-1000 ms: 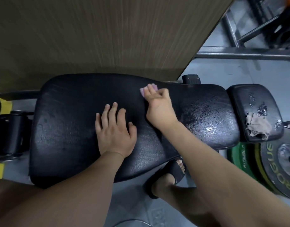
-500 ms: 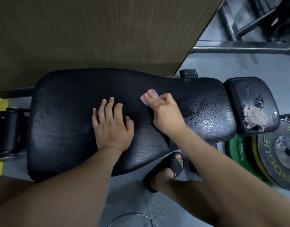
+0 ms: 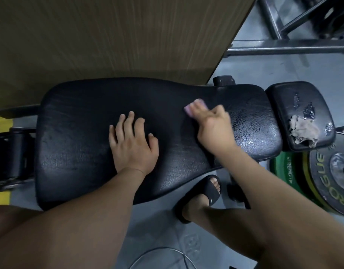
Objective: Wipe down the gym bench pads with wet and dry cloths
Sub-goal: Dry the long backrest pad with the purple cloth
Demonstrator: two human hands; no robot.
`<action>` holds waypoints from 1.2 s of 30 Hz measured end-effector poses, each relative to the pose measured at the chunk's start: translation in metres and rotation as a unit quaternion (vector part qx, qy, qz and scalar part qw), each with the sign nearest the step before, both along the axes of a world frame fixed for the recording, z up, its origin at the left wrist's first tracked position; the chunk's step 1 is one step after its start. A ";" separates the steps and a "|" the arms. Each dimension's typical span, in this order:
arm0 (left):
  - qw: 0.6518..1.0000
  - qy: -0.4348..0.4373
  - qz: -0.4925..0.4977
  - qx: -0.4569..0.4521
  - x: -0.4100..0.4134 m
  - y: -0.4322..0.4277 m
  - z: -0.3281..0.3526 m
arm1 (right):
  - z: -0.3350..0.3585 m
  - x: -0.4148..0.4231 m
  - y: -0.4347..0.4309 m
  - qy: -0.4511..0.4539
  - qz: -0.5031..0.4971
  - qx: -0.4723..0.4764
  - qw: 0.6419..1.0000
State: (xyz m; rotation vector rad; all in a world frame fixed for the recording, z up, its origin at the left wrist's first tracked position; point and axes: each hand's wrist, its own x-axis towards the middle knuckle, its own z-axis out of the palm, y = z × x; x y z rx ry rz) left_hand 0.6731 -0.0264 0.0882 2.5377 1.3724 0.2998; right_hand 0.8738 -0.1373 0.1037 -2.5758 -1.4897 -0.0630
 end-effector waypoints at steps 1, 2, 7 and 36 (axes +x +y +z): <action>1.000 0.000 0.001 0.000 0.000 0.000 0.000 | 0.001 0.009 0.001 -0.001 -0.055 -0.012 0.998; 1.000 -0.001 0.002 0.001 0.000 0.000 0.000 | 0.001 0.009 0.005 0.009 -0.092 -0.011 0.996; 1.000 -0.004 0.003 0.006 0.001 0.000 -0.002 | -0.009 -0.054 -0.005 0.007 0.047 -0.012 0.999; 1.000 0.000 0.003 0.020 0.000 0.000 -0.004 | -0.004 -0.023 -0.021 -0.017 -0.058 0.002 0.998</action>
